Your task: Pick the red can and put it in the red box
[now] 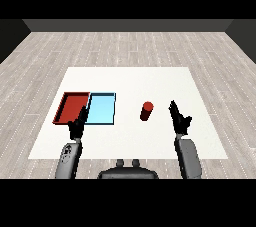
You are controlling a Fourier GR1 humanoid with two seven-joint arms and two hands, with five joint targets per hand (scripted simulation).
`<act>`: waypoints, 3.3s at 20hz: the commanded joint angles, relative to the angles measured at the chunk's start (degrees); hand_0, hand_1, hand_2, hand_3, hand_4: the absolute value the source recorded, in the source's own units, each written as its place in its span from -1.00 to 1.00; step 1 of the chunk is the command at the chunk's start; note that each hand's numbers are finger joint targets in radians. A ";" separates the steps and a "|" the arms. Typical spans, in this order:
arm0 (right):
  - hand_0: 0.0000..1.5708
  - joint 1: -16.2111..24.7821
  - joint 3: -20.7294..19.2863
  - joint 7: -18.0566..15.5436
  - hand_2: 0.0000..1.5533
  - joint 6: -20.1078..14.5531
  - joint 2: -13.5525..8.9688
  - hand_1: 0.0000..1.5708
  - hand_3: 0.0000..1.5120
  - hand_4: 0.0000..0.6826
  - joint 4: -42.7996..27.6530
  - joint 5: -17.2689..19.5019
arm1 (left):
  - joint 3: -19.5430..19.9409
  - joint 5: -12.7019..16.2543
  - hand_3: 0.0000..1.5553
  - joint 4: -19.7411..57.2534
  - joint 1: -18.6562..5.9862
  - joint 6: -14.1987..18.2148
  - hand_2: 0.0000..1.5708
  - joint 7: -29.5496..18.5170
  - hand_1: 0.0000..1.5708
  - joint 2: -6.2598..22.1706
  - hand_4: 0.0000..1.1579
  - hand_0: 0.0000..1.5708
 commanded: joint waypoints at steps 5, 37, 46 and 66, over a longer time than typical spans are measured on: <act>-1.00 2.08 -9.07 -5.91 -1.00 10.82 -8.41 -1.00 -1.00 -1.00 2.65 -7.87 | -0.63 0.53 -1.00 -1.82 -1.91 -2.85 -1.00 -0.92 -1.00 0.52 -1.00 -1.00; -1.00 -7.27 -11.19 -22.87 -1.00 18.84 -7.08 -1.00 -1.00 -1.00 14.33 -8.03 | 1.52 5.11 -1.00 -5.48 -2.11 -5.50 -1.00 -24.67 -1.00 -3.32 -1.00 -1.00; -1.00 -10.46 -8.47 -17.77 -1.00 16.20 -1.72 -1.00 -1.00 -1.00 15.95 -10.30 | 1.30 7.01 -1.00 -6.79 -1.61 -6.06 -1.00 -23.05 -1.00 -4.19 -1.00 -1.00; -1.00 -11.80 -4.41 -26.64 -1.00 15.29 3.69 -1.00 -1.00 -1.00 29.40 -9.98 | 3.02 5.11 -1.00 1.20 -5.82 -5.18 -1.00 -27.95 -1.00 -3.14 -1.00 -1.00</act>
